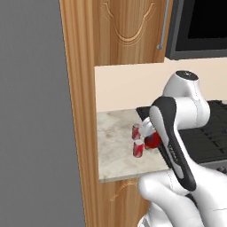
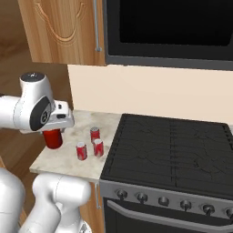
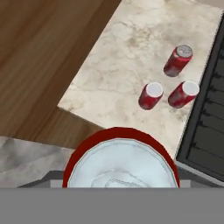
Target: Four empty soda cans are scattered around the kitchen. Gather all the cans and cluster them next to the stove for recycling.
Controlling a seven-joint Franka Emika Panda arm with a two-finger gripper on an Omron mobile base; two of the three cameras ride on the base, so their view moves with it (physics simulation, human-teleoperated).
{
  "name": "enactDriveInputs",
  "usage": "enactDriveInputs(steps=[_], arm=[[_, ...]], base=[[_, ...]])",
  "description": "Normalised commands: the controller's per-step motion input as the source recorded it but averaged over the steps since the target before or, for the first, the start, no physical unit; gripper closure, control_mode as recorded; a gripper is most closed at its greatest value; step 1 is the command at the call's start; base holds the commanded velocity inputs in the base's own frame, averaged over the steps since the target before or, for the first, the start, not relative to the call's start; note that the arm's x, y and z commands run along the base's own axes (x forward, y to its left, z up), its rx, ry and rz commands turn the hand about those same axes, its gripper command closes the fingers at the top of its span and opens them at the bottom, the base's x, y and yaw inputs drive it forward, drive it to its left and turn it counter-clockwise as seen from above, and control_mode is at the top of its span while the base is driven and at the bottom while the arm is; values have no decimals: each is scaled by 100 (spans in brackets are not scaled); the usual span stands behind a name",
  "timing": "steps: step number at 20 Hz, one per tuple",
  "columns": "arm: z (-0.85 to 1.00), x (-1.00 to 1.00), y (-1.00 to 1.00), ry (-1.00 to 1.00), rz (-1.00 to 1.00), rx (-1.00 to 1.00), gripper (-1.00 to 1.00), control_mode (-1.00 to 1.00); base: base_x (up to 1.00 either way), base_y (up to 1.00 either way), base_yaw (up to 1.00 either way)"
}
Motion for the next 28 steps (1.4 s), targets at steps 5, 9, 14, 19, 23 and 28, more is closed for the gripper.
enactDriveInputs(steps=[5,9,14,19,23,28], arm=[[-56,43,37,0,17,0,100,-100],[-33,47,19,0,3,-2,100,-100],[-29,58,9,0,0,-1,100,-100],[-27,54,8,3,0,0,100,-100],[-25,50,10,9,0,0,100,-100],[-29,45,3,8,0,0,100,-100]], base=[[0,0,0],[0,0,0],[0,0,0],[0,0,0],[0,0,0],[0,0,0]])
